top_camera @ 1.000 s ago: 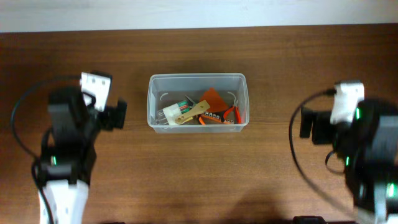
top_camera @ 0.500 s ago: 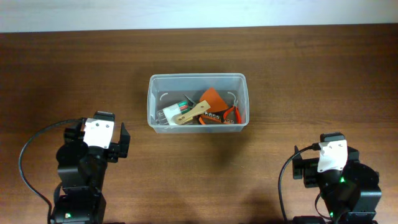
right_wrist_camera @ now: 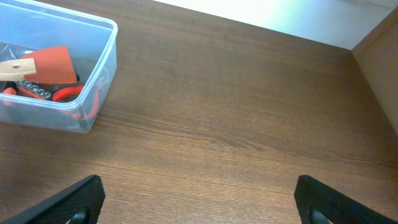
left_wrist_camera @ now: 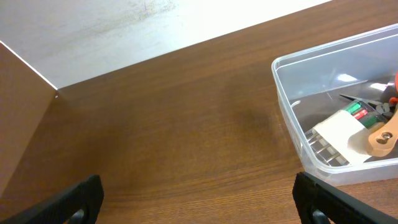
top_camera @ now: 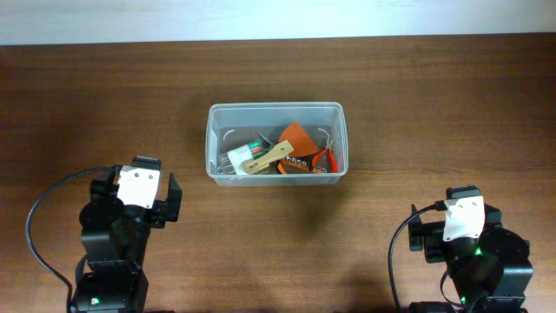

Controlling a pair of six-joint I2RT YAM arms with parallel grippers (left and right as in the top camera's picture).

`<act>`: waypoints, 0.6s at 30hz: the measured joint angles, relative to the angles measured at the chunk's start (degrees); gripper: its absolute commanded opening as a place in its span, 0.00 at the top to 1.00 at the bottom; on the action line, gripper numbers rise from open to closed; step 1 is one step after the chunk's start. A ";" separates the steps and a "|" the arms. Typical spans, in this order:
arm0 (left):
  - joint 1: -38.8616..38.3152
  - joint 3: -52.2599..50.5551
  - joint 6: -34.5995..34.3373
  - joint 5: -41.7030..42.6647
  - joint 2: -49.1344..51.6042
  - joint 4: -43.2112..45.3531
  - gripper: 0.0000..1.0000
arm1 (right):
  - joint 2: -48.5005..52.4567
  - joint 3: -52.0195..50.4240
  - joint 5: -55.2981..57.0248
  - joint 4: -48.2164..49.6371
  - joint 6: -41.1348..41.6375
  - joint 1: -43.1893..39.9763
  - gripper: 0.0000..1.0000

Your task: Pack container

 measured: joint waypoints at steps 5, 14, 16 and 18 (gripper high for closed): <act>0.00 0.00 0.00 0.00 0.00 0.00 0.01 | 0.00 0.00 0.00 0.00 -0.09 0.00 0.01; 0.00 0.00 0.00 0.00 0.00 0.00 0.01 | -7.61 -0.15 -1.16 -2.05 1.05 0.17 0.01; 0.00 0.00 0.00 0.00 0.00 -0.07 0.01 | -12.70 -0.52 -3.93 -3.28 2.19 0.35 0.01; 0.02 0.00 0.00 0.00 0.00 -0.13 0.01 | -17.86 -1.99 -6.80 -3.08 2.99 0.44 0.01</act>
